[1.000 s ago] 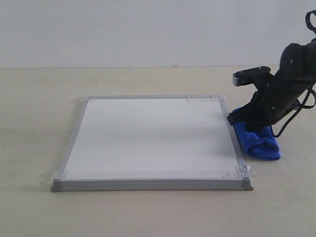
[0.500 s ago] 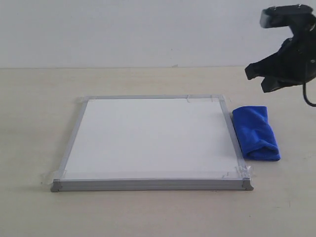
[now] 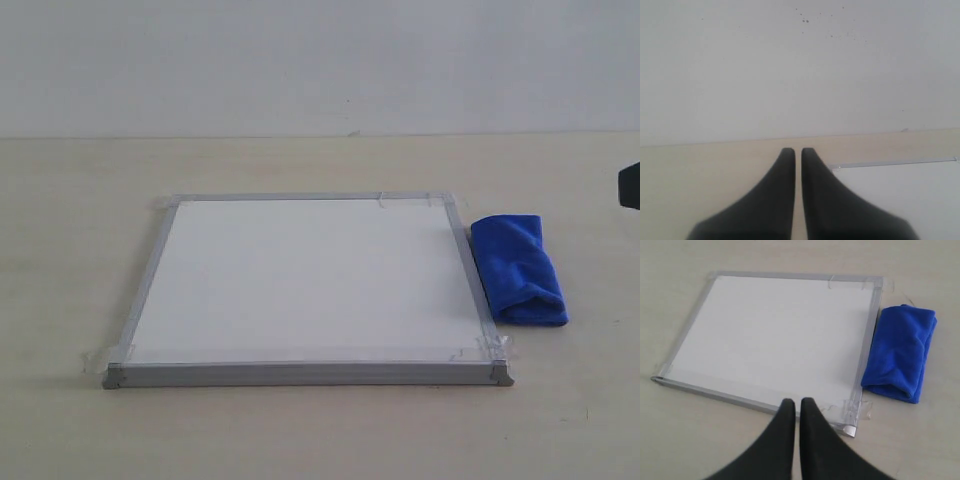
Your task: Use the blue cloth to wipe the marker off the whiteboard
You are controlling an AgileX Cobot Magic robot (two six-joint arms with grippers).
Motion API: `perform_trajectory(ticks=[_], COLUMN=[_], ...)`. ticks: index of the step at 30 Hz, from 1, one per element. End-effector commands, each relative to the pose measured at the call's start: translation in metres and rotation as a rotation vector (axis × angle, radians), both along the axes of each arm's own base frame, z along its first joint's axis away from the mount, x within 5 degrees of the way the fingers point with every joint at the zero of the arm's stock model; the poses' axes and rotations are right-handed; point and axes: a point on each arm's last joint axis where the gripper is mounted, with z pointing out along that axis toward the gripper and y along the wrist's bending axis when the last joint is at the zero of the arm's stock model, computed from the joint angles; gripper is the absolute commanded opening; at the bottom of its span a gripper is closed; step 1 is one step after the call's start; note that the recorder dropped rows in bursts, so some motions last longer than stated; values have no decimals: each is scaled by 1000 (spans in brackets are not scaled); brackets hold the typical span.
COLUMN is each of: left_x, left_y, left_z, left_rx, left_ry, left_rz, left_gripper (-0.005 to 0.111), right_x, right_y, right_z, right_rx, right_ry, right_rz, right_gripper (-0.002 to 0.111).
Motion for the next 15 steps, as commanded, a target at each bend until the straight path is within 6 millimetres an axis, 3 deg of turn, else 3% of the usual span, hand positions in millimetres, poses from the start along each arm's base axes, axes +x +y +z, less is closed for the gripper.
perform_trajectory(ticks=[1,15], left_x=[0,0], left_y=[0,0], left_z=[1,1], left_rx=[0,0], left_ry=[-3,-3], left_rz=[-3,-3], left_gripper=[4,4], right_x=[-16,-24], right_y=[0,2], right_z=[8,13], right_rx=[4,26], right_ry=[-57,-136], right_rz=[5,-4], right_gripper=[0,0])
